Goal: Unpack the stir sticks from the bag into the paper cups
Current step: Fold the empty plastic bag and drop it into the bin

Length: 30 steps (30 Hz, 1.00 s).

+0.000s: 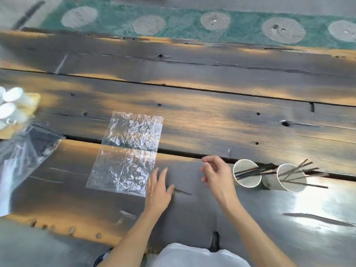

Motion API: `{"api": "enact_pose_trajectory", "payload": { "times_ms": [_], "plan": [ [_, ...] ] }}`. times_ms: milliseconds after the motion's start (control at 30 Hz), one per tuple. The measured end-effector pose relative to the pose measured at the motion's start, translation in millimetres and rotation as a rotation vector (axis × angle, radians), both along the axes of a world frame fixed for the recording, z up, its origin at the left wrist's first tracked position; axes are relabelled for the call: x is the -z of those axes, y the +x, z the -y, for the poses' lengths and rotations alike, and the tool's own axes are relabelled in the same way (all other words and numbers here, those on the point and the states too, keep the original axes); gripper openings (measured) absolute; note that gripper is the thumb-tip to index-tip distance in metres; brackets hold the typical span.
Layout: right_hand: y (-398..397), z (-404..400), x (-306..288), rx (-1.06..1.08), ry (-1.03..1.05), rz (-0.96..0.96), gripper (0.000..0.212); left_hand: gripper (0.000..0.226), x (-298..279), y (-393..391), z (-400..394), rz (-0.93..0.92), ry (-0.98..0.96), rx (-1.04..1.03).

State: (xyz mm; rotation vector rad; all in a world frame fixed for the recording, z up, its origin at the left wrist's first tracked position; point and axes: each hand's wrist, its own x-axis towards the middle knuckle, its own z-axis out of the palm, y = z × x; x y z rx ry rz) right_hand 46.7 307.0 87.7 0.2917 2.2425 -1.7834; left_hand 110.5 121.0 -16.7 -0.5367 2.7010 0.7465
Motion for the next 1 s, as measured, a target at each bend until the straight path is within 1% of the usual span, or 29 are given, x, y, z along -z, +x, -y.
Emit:
{"api": "enact_pose_trajectory", "payload": {
  "times_ms": [33,100,167,267,333,400,467,533,600,667,733,867,933,1000],
  "plan": [
    [0,13,11,-0.044,0.017,0.05,0.023,0.063,1,4,23,-0.016,-0.027,-0.064],
    [1,34,31,-0.104,0.057,0.152,0.021,0.06,5,12,65,-0.02,-0.119,-0.094],
    [1,50,48,-0.126,0.085,0.245,0.021,0.064,13,22,101,0.051,-0.19,-0.057],
    [0,68,70,-0.12,0.119,0.325,0.022,0.066,26,31,125,0.216,-0.201,0.003],
    [-3,76,80,-0.109,0.167,0.361,0.022,0.066,26,30,117,0.261,-0.203,0.051],
    [-9,81,89,-0.084,0.222,0.388,0.022,0.067,22,25,94,0.249,-0.225,0.155],
    [-16,80,96,-0.049,0.29,0.409,0.021,0.07,20,20,68,0.212,-0.238,0.326],
    [-23,74,100,0.006,0.307,0.4,0.02,0.075,24,14,45,0.198,-0.243,0.49],
    [-30,68,97,0.071,0.254,0.389,0.021,0.077,28,4,31,0.161,-0.245,0.593],
    [-36,64,93,0.12,0.103,0.442,0.022,0.077,30,-6,21,0.129,-0.238,0.645],
    [-40,66,93,0.128,0.009,0.517,0.024,0.076,35,-15,13,0.116,-0.224,0.665],
    [-42,72,107,-0.007,0.094,0.566,0.029,0.065,35,-26,3,0.1,-0.129,0.676],
    [-47,71,114,0.0,0.12,0.561,0.029,0.062,34,-33,9,0.088,-0.043,0.611],
    [-61,68,116,0.09,0.084,0.558,0.029,0.055,29,-48,27,0.064,0.031,0.472]
  ]
}}
